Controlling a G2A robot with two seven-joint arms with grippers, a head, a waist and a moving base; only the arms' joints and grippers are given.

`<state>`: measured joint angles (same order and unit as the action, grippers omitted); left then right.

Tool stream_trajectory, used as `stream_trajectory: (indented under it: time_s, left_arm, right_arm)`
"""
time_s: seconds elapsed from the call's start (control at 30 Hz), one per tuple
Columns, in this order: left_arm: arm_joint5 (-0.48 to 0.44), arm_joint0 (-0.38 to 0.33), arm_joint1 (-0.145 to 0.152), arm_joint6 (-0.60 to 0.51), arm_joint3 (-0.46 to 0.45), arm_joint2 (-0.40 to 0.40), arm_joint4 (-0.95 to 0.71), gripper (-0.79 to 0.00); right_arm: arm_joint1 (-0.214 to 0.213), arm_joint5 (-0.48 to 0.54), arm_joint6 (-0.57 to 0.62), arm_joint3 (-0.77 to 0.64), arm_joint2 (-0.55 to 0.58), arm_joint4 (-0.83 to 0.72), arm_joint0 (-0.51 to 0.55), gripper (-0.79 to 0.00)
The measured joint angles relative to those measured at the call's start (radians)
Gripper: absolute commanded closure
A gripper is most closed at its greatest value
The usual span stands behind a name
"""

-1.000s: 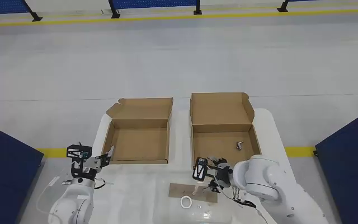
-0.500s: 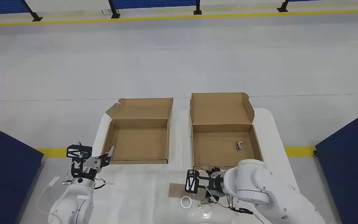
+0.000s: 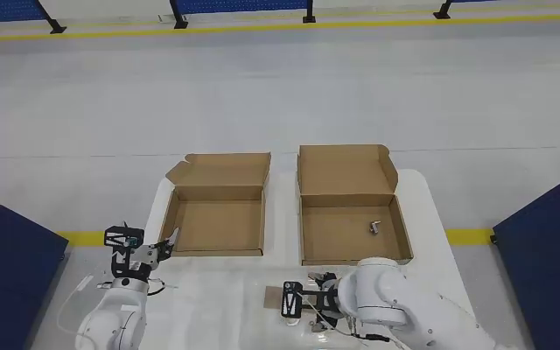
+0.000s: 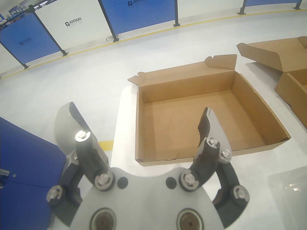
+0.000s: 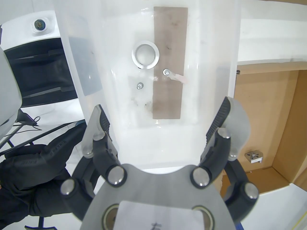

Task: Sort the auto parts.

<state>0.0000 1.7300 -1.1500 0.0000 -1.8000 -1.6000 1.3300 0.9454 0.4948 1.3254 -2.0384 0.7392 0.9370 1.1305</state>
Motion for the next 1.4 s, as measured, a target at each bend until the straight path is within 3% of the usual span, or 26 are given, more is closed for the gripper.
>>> stream_trajectory:
  time_s: [1.4]
  left_arm:
    - [0.000,0.000,0.000,0.000,0.000,0.000,0.000,-0.785]
  right_arm:
    - [0.025,-0.004,-0.013,0.077,-0.126,0.116,-0.013,-0.785]
